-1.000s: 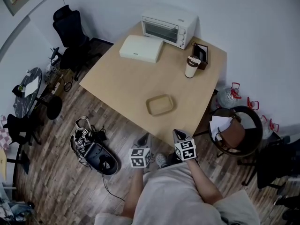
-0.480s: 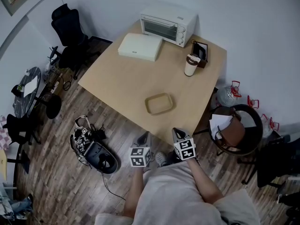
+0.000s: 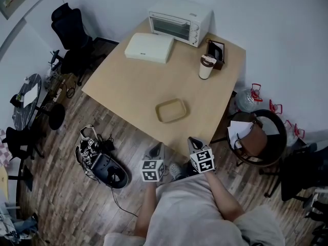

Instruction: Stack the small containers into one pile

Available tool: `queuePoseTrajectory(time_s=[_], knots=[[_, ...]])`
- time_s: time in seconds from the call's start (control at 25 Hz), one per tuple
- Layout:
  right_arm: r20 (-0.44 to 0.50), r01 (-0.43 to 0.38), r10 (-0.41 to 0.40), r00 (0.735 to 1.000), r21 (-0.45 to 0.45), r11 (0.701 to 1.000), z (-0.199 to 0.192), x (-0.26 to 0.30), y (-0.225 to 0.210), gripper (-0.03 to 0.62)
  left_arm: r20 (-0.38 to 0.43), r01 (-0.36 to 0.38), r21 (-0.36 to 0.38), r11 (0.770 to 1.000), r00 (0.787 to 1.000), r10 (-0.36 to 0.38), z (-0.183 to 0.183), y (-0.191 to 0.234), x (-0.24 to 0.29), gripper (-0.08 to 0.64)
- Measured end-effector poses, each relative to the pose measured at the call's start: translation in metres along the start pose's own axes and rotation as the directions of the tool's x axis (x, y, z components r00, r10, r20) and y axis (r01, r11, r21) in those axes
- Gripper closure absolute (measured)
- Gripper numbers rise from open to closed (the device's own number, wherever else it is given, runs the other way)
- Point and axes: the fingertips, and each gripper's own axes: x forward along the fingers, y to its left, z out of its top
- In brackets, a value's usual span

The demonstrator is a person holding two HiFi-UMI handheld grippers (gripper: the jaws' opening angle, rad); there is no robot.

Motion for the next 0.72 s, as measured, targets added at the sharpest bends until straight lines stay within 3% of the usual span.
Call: queuePoseTrajectory(time_s=[0.72], knots=[[0.003,-0.022,0.022,1.000,0.006,1.000,0.0053,0.0068,-0.0078,0.594,0.000,-0.013,-0.005,1.000,1.000,0.013,0.0025,-0.0024,0.0079,0.549]])
